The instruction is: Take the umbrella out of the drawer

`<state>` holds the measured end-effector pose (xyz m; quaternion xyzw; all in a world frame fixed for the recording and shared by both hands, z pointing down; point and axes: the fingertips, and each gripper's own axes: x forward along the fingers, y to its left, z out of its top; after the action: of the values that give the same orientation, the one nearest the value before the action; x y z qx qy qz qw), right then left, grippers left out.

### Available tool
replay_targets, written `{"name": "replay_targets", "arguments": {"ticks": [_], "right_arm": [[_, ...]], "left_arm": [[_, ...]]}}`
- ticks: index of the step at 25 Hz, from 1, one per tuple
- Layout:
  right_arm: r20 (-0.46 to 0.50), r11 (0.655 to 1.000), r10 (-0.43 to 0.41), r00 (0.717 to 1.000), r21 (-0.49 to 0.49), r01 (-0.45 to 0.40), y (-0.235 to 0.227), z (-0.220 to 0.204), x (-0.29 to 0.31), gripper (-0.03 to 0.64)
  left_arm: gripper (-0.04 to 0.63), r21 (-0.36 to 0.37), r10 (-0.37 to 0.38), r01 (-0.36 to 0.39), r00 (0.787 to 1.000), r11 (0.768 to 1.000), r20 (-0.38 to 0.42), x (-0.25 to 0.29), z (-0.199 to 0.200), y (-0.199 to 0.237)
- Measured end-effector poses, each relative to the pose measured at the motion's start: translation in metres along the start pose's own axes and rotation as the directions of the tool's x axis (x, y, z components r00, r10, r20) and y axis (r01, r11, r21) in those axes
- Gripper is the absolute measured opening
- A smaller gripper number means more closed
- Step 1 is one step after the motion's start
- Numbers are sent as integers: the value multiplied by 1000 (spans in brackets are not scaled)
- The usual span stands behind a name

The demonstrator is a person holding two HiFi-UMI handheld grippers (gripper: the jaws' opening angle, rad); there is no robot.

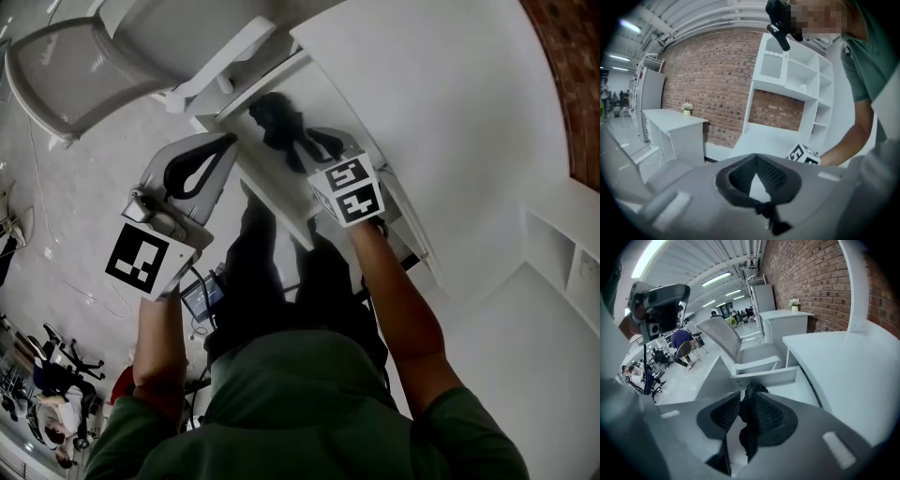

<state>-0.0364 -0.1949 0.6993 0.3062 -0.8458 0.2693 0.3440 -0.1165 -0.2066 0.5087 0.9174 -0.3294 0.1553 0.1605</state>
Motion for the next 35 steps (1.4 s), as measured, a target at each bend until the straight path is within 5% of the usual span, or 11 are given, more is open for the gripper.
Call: {"name": "replay_targets", "arguments": {"ticks": [11, 20, 25, 35], "right_arm": [[-209, 998, -1, 978, 67, 15, -16, -79, 79, 255], [-358, 999, -34, 933, 28, 47, -23, -125, 122, 327], [-464, 998, -70, 883, -29, 63, -28, -154, 138, 305], [-456, 998, -21, 890, 47, 47, -18, -131, 121, 252]], "left_arm": [[3, -50, 2, -4, 999, 999, -37, 6, -35, 11], [3, -73, 4, -7, 999, 997, -51, 4, -54, 16], [3, -80, 10, -13, 999, 997, -47, 0, -58, 23], [3, -69, 27, -30, 999, 997, -37, -11, -45, 27]]}}
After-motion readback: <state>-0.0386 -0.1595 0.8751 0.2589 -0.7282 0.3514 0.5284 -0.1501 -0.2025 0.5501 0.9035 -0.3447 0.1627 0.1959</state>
